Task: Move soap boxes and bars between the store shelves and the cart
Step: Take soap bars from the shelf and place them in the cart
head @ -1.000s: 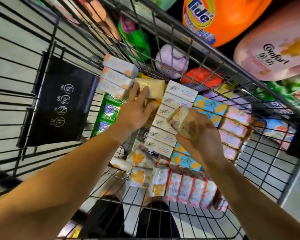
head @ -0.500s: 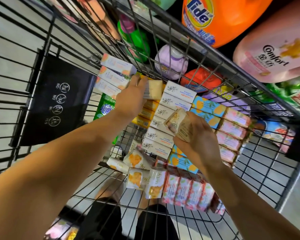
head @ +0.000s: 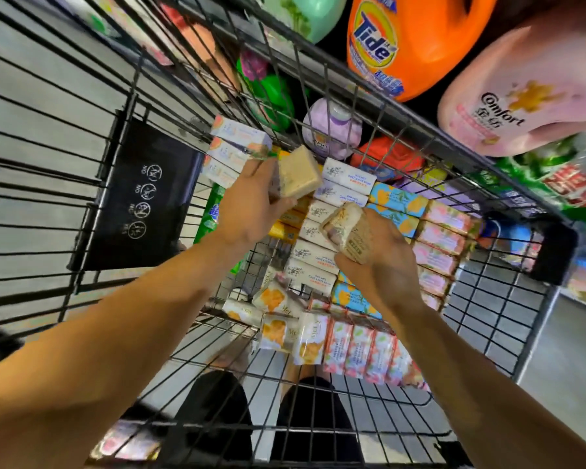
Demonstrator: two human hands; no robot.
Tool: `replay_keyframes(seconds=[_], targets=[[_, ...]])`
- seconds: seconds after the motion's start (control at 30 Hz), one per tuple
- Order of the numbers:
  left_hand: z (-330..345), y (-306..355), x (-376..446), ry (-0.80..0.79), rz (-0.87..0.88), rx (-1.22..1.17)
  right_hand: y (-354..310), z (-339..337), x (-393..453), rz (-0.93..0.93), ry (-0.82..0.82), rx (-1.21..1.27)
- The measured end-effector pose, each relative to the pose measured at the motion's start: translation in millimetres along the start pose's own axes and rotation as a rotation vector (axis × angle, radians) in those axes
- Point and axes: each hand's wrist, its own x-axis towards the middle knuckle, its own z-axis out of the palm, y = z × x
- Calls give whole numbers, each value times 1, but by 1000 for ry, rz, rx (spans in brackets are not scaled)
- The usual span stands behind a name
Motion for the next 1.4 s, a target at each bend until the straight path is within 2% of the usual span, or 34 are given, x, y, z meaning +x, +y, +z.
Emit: replay_keyframes(seconds=[0.2,0.4,0.53,0.67,0.8,1.03,1.23,1.4], targets=[[-42,17,-56,-11,64,118,-33,-19,-40,21,80,56],[-92,47,-123,-39,157,-104,-65,-40,-117,-34,217,154],[-124,71,-184,49,274,-139,-85,-51,-181,-3,295,255],[-155,95,-237,87,394,-165,-106,-74,-245,-38,465,179],[-180,130,-284,108,507,-167,-115,-100,-301,-77,588,229],[-192,215,-334,185,717,-127,-102,-165,-379,-118,800,415],[-179,317,-358,242,869,-156,-70,-249,-434,-159,918,425],[-151,410,-376,310,942,-174,-19,-326,-479,-216,985,391]])
